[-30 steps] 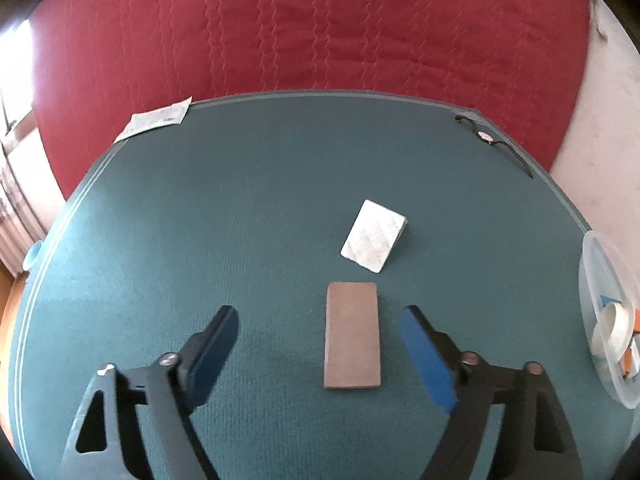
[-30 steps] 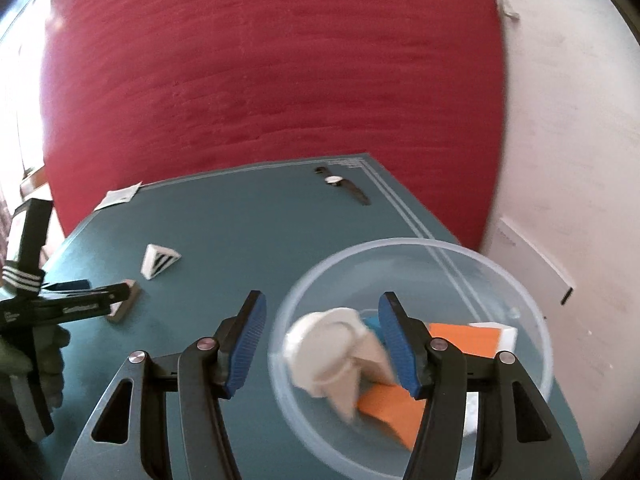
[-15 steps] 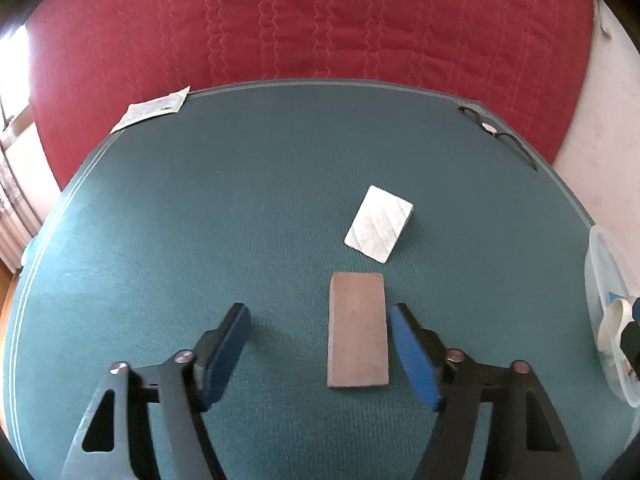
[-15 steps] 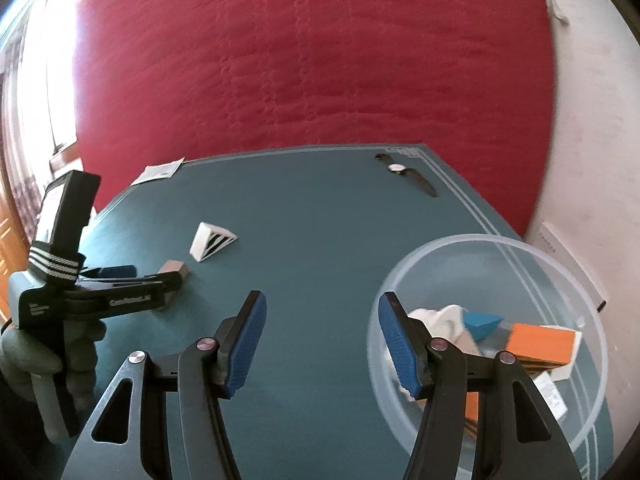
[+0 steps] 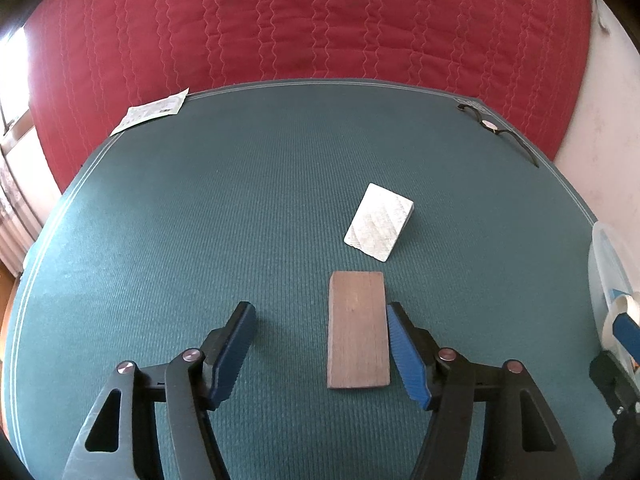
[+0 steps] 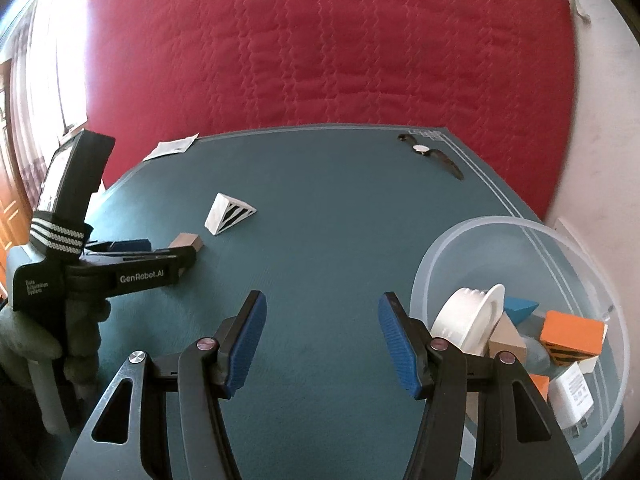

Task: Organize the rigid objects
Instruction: 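Move the left gripper over the flat tan block while the right moves toward the white block, then close the left gripper on the flat tan block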

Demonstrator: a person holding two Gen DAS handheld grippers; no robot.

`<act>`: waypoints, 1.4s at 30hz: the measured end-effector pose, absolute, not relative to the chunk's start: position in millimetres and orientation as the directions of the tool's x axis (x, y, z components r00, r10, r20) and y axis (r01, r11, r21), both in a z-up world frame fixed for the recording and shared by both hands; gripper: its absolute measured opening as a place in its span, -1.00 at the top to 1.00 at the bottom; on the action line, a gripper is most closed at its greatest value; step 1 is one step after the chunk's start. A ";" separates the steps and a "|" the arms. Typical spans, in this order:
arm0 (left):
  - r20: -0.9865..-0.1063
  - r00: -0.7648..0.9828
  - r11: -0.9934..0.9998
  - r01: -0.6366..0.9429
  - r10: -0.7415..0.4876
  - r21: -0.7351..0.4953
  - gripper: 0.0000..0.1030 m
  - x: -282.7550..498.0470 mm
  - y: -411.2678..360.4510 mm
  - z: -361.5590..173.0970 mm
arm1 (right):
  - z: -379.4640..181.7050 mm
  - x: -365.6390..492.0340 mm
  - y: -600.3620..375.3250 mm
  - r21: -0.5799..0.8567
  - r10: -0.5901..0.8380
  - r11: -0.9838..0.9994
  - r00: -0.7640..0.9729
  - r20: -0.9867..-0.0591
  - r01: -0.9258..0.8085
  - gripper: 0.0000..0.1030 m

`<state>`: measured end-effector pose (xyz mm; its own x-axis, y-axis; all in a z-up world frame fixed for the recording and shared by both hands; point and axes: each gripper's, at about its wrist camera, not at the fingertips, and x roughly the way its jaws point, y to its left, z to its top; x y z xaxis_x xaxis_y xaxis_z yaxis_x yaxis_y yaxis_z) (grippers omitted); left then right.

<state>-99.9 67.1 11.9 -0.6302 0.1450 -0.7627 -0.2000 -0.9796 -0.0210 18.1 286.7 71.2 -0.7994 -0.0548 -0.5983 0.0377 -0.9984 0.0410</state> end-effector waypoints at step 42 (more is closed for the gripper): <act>-0.743 -0.645 -0.980 -0.188 0.178 -0.072 0.44 -71.6 20.4 27.1 | 73.8 -36.2 244.2 0.213 -0.225 -0.971 -0.692 -0.686 0.105 -0.16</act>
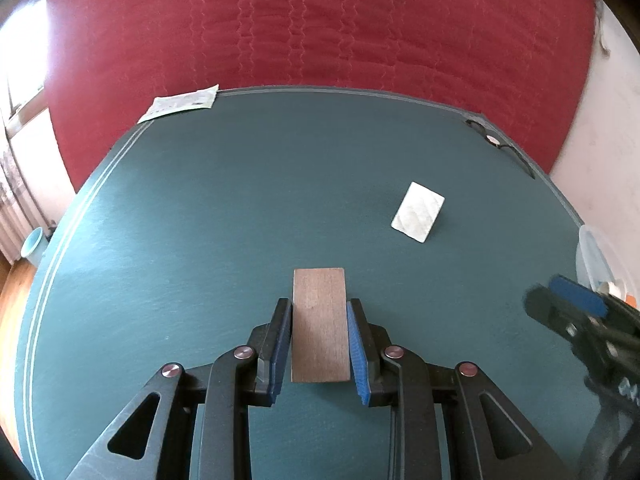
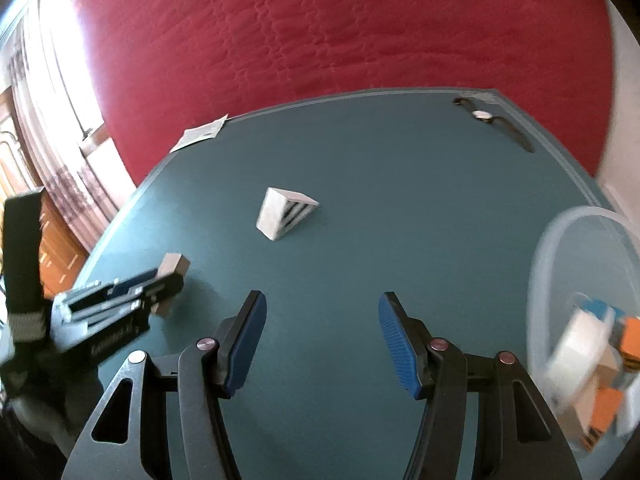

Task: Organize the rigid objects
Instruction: 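Close the left gripper on the flat tan block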

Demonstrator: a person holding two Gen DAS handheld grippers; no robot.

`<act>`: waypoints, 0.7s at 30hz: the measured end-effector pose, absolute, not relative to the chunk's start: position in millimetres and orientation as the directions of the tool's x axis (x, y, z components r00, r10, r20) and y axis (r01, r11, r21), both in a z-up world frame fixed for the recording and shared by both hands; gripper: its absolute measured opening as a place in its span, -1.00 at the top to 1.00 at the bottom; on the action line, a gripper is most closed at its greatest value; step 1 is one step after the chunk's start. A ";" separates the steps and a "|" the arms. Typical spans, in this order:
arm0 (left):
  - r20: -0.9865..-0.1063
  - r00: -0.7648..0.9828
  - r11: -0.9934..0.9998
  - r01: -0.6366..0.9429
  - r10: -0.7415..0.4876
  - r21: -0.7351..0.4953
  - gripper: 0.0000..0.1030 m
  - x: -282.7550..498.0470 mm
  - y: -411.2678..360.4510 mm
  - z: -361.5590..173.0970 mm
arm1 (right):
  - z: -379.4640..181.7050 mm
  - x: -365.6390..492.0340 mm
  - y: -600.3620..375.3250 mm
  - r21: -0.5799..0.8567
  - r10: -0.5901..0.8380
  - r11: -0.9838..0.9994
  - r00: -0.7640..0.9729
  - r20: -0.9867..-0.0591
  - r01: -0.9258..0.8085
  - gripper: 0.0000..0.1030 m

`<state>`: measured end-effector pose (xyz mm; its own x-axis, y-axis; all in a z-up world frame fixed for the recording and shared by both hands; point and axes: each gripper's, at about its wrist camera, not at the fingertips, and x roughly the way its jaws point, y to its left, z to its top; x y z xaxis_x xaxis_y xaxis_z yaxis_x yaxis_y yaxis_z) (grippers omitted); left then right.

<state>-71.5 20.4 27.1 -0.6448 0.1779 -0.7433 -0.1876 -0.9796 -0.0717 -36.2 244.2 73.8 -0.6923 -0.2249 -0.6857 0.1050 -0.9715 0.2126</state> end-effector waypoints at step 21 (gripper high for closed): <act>-0.723 -0.657 -0.976 -0.179 0.211 -0.123 0.44 -67.2 -0.9 32.3 | 53.9 -143.4 185.4 0.214 -0.218 -0.973 -0.665 -0.715 0.089 -0.16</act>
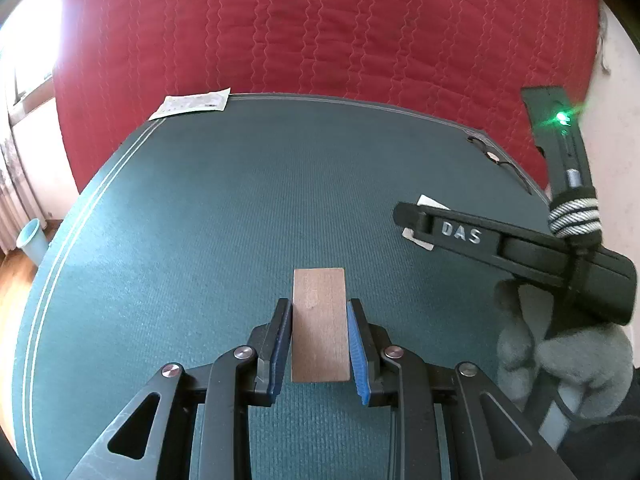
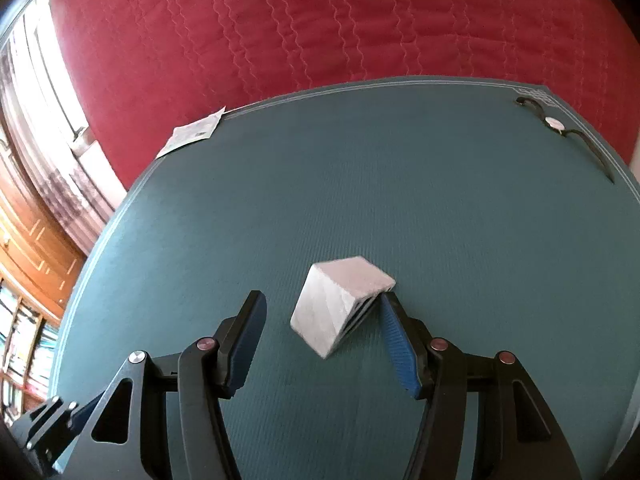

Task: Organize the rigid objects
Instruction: 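Close the left gripper on the flat tan block, then grasp the white striped block with the right gripper, then carry the white block into the bowl and open the right gripper while the left holds the tan block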

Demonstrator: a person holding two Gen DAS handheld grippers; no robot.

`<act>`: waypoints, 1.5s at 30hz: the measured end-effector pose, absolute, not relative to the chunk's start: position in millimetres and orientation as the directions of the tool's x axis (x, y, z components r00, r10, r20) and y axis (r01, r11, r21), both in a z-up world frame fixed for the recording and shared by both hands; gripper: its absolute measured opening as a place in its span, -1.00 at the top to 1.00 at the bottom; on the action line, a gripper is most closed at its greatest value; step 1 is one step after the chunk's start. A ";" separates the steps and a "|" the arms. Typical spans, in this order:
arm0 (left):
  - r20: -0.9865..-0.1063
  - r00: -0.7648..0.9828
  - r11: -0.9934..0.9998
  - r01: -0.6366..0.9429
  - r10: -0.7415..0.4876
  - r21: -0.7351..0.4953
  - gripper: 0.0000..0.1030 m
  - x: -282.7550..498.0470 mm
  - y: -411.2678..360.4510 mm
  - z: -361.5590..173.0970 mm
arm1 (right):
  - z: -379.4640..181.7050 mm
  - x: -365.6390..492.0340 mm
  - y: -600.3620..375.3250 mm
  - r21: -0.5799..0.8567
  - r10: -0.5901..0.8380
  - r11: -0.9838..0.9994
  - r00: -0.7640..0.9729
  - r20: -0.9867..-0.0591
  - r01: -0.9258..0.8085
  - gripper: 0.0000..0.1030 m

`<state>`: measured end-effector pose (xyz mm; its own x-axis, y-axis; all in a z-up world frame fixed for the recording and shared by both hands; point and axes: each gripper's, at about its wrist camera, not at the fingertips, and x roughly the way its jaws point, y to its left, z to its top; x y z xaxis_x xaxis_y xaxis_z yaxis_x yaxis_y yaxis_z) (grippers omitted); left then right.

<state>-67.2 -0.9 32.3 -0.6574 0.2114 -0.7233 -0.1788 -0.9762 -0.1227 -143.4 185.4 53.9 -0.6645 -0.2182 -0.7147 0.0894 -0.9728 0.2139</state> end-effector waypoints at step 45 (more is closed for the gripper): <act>-0.715 -0.659 -0.969 -0.216 0.235 -0.119 0.44 -61.4 7.0 37.7 | 78.8 -30.3 222.0 0.182 -0.232 -0.972 -0.702 -0.673 0.146 0.33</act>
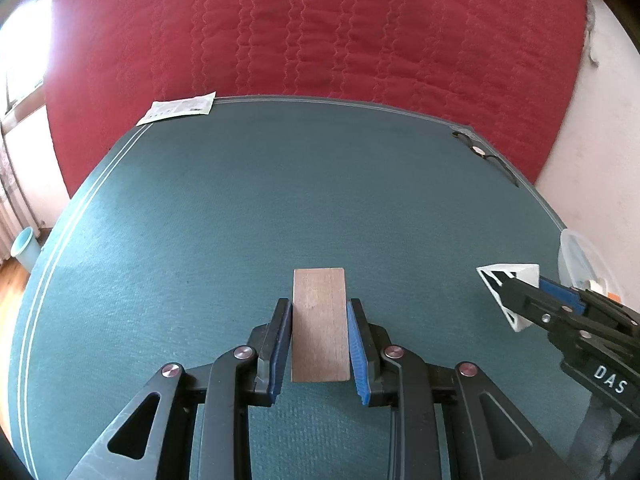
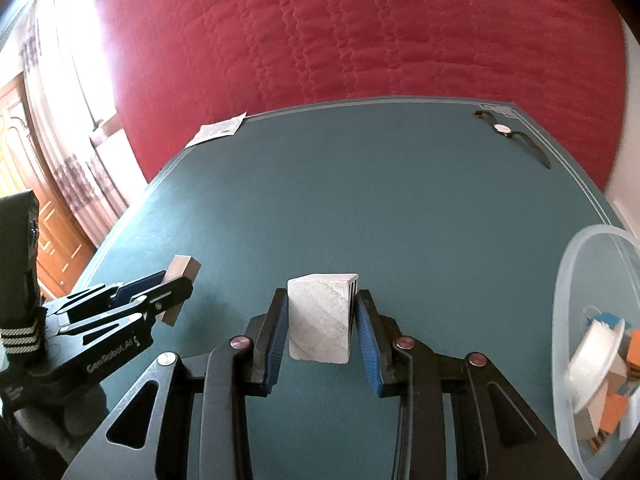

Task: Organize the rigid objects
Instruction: 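Carry the white block into the bowl and open the right gripper while the left holds the tan block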

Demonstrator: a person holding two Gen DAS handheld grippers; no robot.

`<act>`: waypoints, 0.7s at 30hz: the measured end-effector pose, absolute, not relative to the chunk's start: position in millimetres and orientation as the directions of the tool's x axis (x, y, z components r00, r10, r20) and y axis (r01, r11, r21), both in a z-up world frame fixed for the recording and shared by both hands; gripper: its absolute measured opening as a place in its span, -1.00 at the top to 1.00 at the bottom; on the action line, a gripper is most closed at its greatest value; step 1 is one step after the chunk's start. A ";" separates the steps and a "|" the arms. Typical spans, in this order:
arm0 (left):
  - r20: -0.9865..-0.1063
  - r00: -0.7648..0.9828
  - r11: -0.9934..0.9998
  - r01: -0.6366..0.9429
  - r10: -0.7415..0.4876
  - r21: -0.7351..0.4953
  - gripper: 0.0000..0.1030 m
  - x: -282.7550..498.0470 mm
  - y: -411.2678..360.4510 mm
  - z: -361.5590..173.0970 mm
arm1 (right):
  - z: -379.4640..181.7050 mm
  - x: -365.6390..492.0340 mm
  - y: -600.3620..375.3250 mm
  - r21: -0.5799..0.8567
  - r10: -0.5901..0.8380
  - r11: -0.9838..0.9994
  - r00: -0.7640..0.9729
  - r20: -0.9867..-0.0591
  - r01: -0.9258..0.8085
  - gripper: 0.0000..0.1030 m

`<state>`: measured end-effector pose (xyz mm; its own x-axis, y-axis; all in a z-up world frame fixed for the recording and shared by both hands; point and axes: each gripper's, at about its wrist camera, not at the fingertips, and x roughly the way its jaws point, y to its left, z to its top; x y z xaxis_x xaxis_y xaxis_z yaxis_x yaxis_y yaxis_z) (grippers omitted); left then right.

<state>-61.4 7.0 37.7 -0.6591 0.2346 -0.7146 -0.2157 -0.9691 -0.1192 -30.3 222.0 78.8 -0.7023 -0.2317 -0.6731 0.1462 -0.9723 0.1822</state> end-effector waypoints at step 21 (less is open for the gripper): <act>-0.722 -0.651 -0.966 -0.238 0.234 -0.098 0.44 -56.8 22.8 39.2 | 102.3 9.7 286.9 0.192 -0.146 -0.981 -0.774 -0.616 0.033 0.33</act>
